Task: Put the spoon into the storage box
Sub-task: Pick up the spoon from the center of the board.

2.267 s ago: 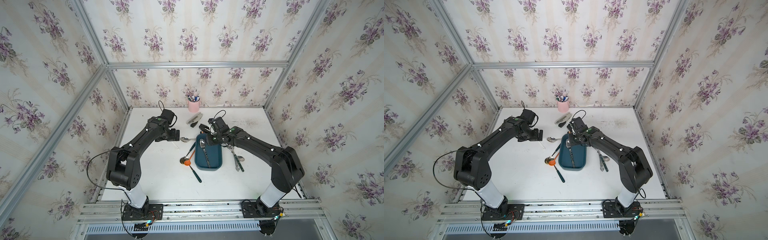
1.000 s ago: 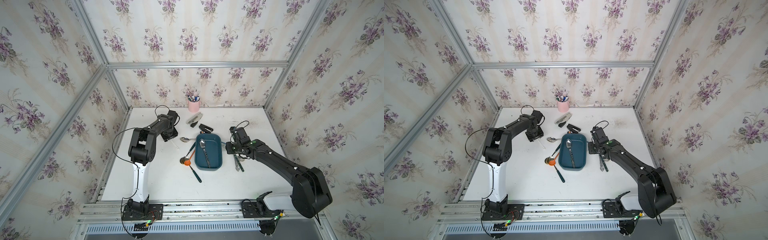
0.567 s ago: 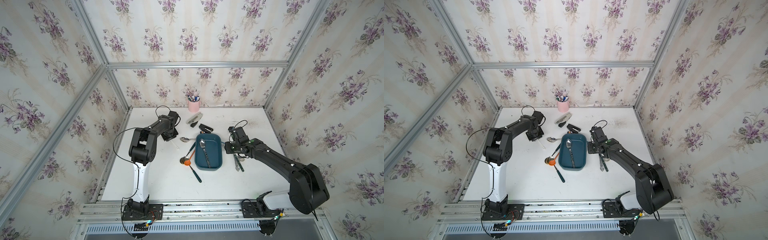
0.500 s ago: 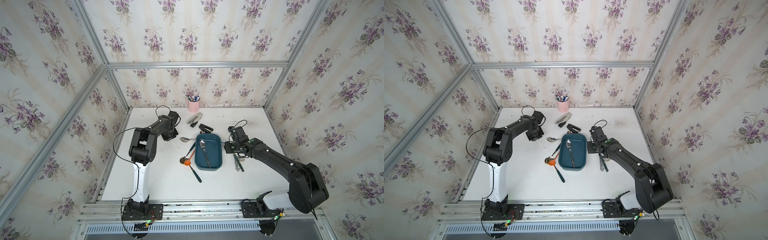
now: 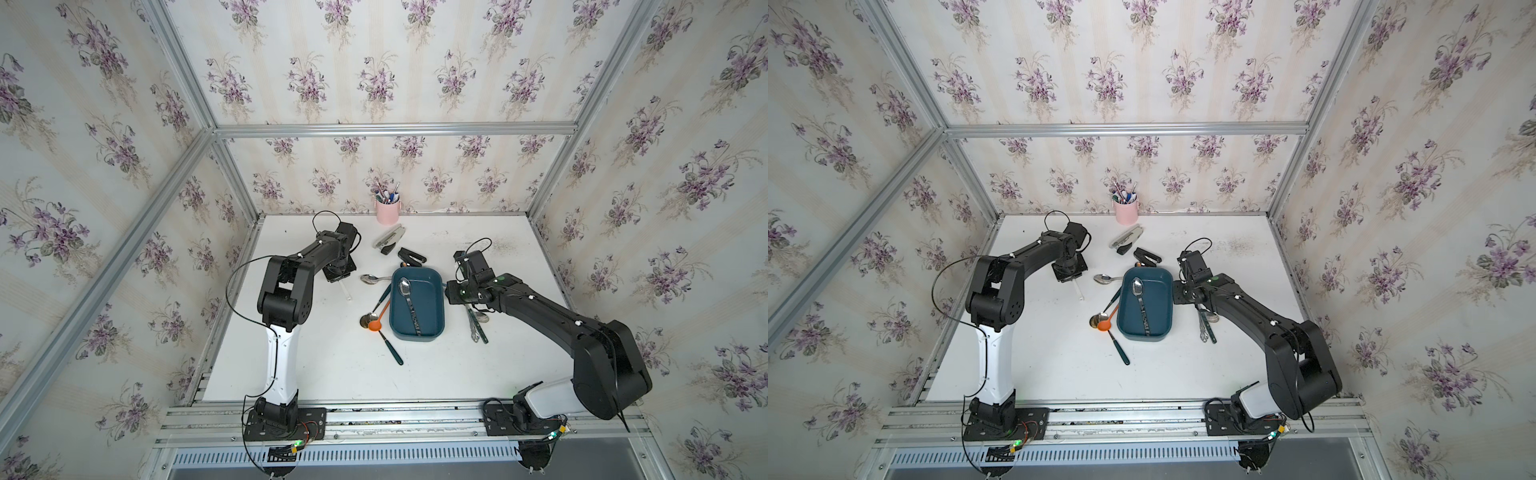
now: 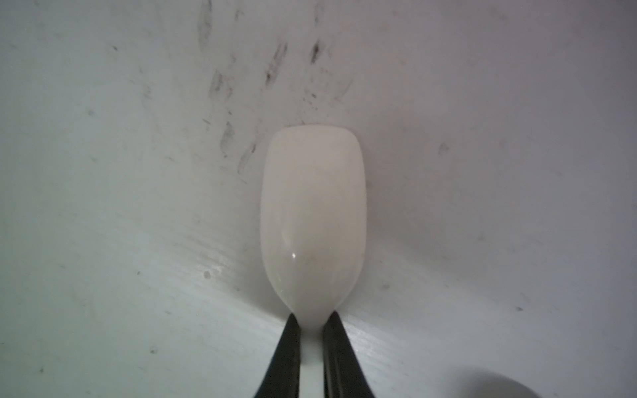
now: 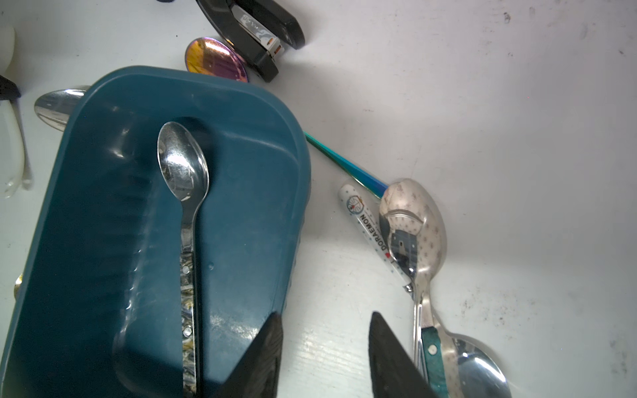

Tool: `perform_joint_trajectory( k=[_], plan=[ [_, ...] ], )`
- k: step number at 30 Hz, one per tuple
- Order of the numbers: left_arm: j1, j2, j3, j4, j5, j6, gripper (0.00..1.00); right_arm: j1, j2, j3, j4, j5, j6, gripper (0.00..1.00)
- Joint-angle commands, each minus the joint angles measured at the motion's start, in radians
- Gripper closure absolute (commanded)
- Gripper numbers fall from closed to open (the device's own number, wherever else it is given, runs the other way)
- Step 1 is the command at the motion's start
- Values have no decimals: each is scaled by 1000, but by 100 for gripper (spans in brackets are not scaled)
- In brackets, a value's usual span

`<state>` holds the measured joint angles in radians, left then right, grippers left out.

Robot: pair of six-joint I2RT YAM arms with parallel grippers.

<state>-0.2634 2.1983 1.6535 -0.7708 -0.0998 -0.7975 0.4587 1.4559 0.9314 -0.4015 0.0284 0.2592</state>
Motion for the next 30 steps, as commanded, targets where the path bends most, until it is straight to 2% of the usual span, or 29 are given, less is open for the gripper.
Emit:
perform_joint_trajectory(
  k=[1,16,23,30],
  plan=[
    [-5,-3,-22,-12,44,33,86,0,7,6,8,-15,12,57],
    [-61,-197,-39,-43,100,144,88,-15,26,41,10,-27,12,56],
    [-137,-262,78,-117,190,147,86,-65,27,43,13,-50,3,56],
    [-255,-234,177,-142,271,92,86,-99,-10,15,0,-45,-5,56]
  ],
)
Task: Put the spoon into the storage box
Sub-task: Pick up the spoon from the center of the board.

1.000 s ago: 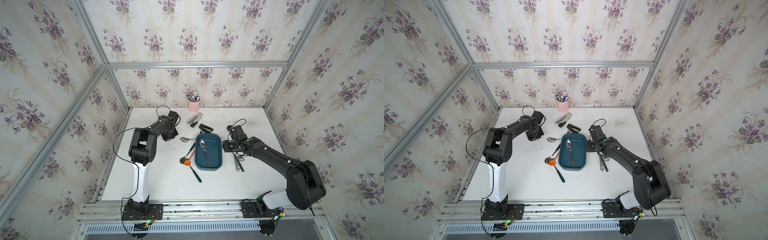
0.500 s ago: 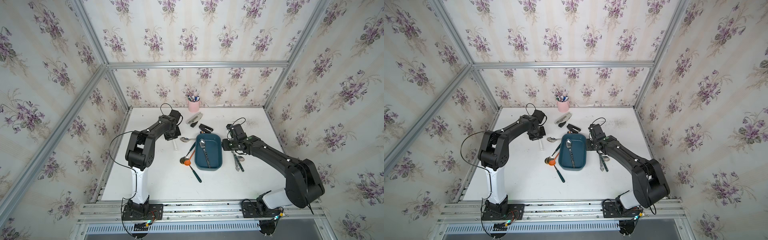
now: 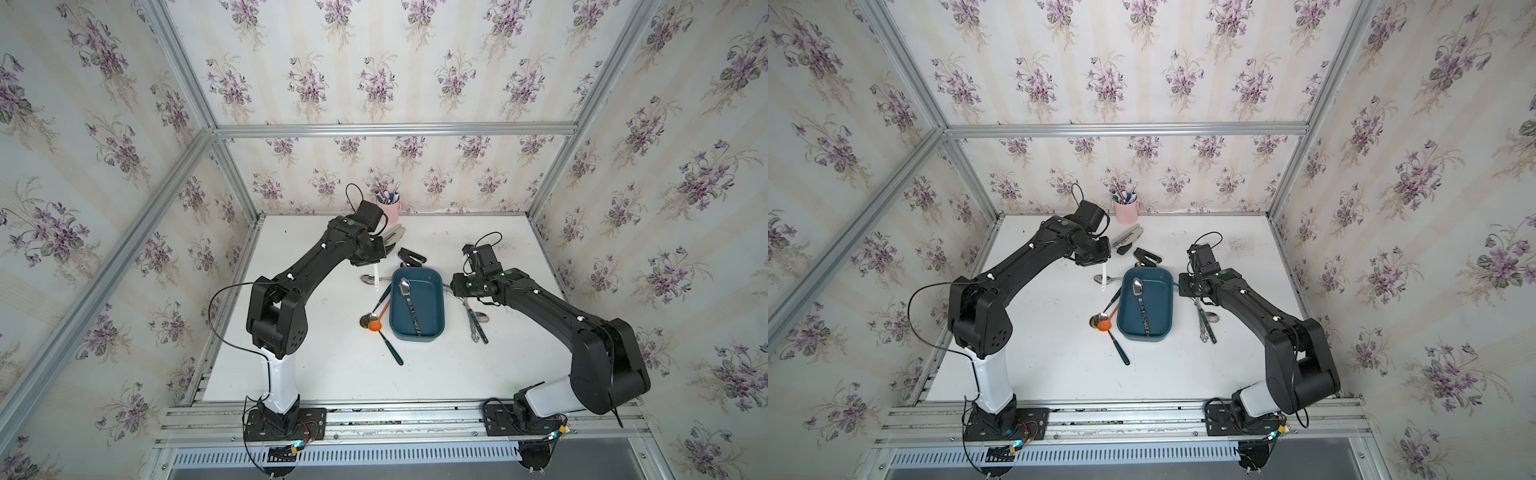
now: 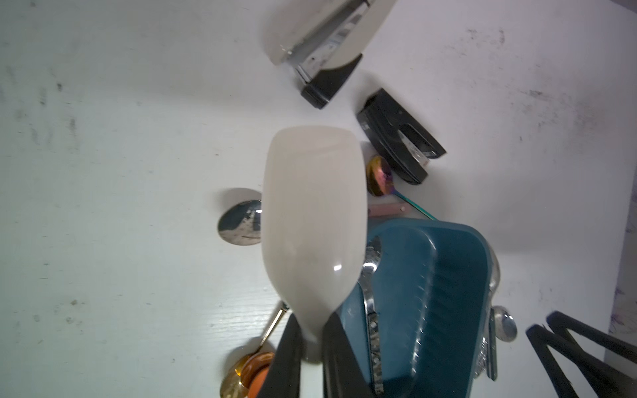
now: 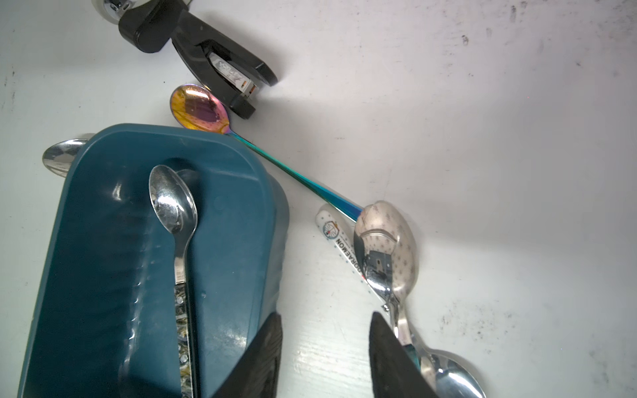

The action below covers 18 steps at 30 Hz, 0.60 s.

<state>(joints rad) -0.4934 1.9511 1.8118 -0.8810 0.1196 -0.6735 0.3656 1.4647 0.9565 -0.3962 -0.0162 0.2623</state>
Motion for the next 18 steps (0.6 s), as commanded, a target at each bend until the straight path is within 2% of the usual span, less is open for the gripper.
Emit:
perform_joint_trajectory(
  k=[1,7,11,18],
  plan=[
    [-43,21,23,-29,59,-40,86,-9,-26,-21,-3,-1,-8,56],
    [-144,103,71,-51,60,-57,85,-30,-69,-72,-6,0,-2,56],
    [-181,150,70,-50,70,-88,85,-43,-89,-85,-25,7,8,56],
    [-222,152,18,-20,6,-152,85,-66,-128,-107,-39,-7,-4,56]
  ],
)
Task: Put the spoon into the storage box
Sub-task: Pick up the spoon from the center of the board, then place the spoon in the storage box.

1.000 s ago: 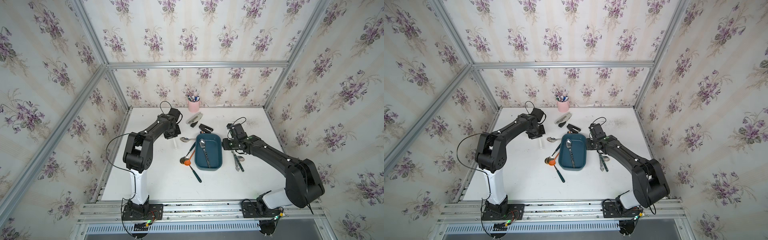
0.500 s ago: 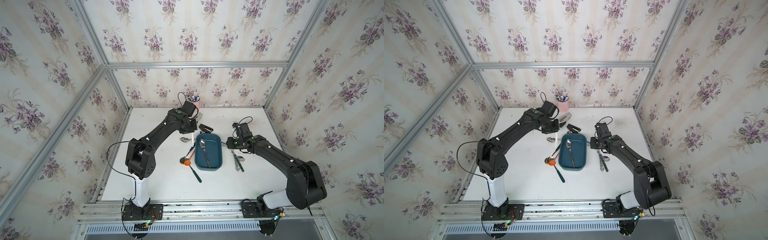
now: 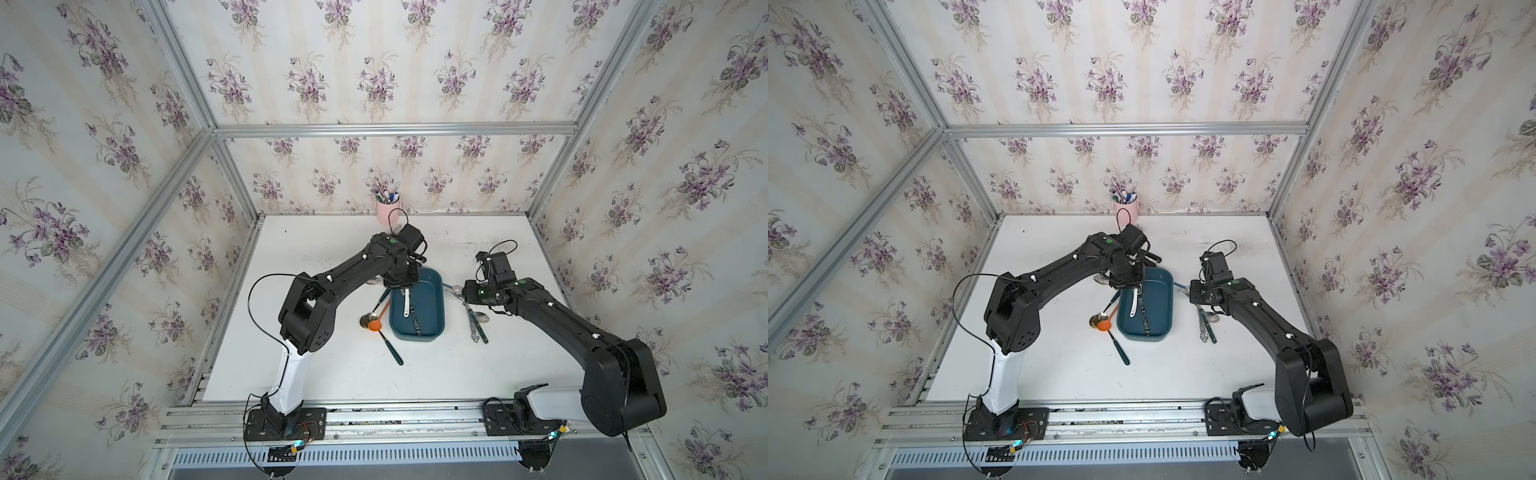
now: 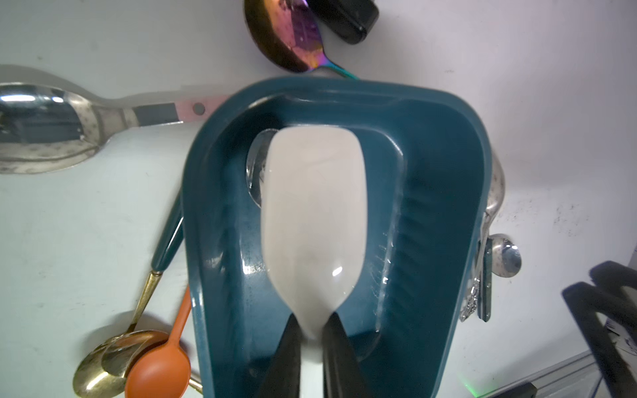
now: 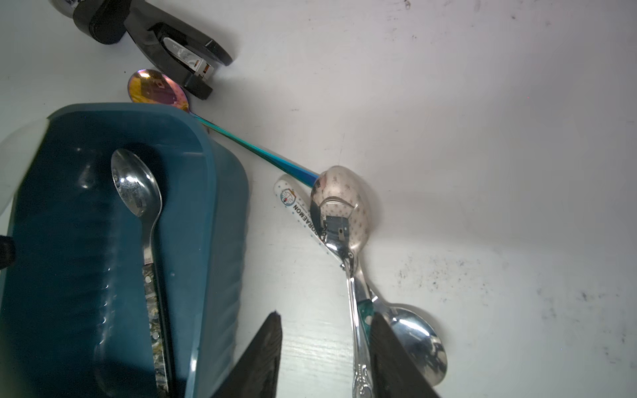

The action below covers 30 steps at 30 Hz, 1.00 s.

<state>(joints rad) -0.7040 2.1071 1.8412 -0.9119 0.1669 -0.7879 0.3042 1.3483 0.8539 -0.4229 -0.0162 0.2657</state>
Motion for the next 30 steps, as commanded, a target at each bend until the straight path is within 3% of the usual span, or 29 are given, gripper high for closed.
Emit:
perform_joint_trajectory(
  k=[1,13,19,27,30],
  plan=[
    [-19,-5,-19,14,-56,-47,86,-8,-15,-6,-11,-9,-13,56],
    [-57,50,-84,92,-226,-118,84,-33,-8,-16,9,-71,-63,56],
    [-78,129,-23,58,-226,-114,80,-34,-15,-25,17,-85,-63,56],
    [-79,136,-34,56,-216,-117,73,-35,-15,-33,24,-83,-67,56],
    [-79,119,-30,55,-225,-96,65,-41,-11,-33,27,-82,-72,56]
  ],
)
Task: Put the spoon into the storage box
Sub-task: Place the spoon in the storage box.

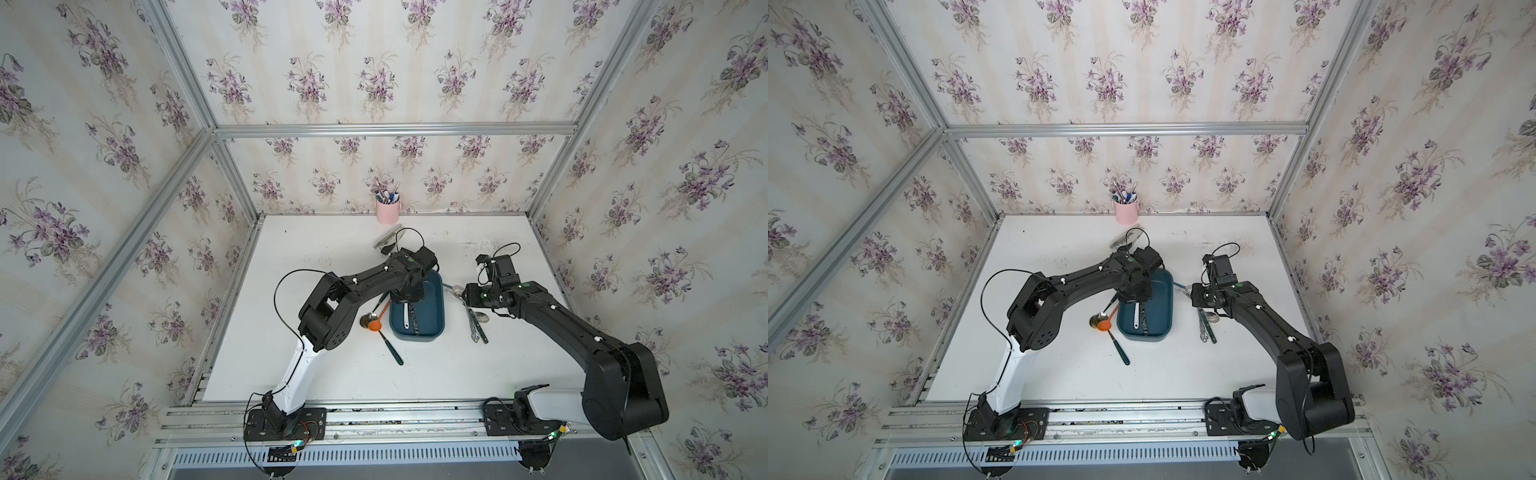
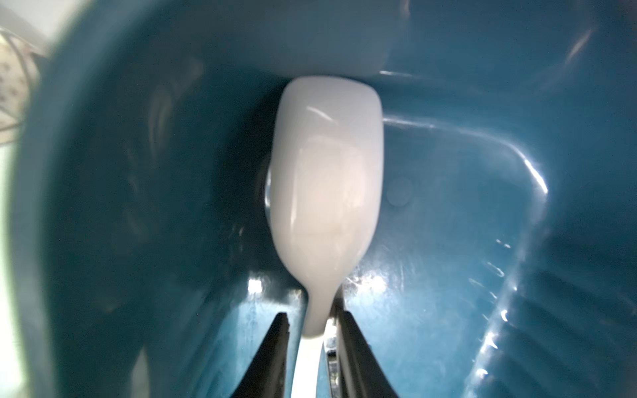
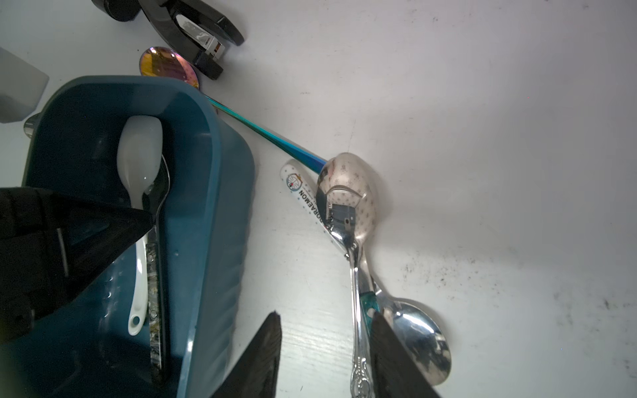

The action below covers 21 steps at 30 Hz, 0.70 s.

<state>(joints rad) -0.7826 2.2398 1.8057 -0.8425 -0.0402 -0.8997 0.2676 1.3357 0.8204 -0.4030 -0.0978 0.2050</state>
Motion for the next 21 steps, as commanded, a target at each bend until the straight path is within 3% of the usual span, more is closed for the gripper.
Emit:
perform_joint_trajectory(
  k=[1,7,17,21],
  plan=[
    [-1,-21,8,-14,-20,28,60,-10,3,2,6,0,-14,56],
    [-7,-69,40,-20,-33,144,40,-28,39,1,5,-41,-60,55],
    [3,-209,22,-19,-154,425,21,-33,106,-3,-4,2,-112,56],
    [60,-258,-4,-18,-163,535,18,-42,107,8,-14,16,-136,56]
  ],
)
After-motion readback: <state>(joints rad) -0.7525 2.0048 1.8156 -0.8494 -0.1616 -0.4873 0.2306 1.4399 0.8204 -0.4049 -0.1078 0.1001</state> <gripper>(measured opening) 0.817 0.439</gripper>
